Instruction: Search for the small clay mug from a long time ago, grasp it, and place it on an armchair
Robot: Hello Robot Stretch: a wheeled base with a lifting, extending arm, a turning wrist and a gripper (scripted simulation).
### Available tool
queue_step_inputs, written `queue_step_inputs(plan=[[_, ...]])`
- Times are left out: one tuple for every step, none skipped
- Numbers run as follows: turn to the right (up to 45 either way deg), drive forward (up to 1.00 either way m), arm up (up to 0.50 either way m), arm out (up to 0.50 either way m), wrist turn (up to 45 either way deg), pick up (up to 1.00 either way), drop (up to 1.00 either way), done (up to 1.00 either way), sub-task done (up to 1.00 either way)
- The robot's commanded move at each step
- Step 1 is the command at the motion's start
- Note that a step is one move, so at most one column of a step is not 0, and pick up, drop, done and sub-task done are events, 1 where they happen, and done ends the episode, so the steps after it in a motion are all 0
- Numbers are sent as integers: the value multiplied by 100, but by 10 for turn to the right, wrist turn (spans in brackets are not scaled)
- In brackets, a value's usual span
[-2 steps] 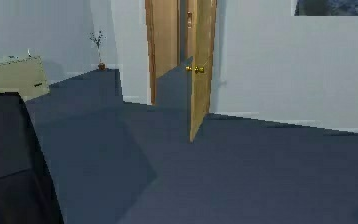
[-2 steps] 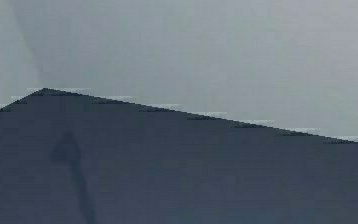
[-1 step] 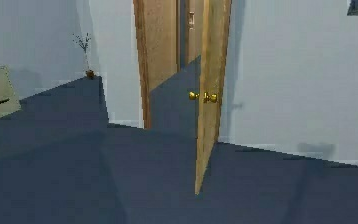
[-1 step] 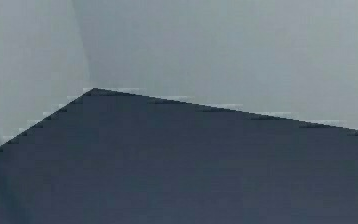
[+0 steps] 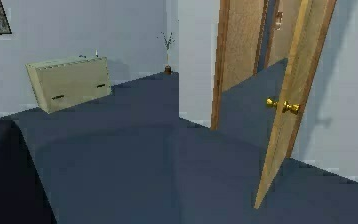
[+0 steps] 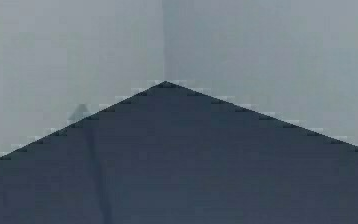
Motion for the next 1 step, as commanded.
queue_step_inputs(plan=[[0,100,0,0,0,0,0,0,0]])
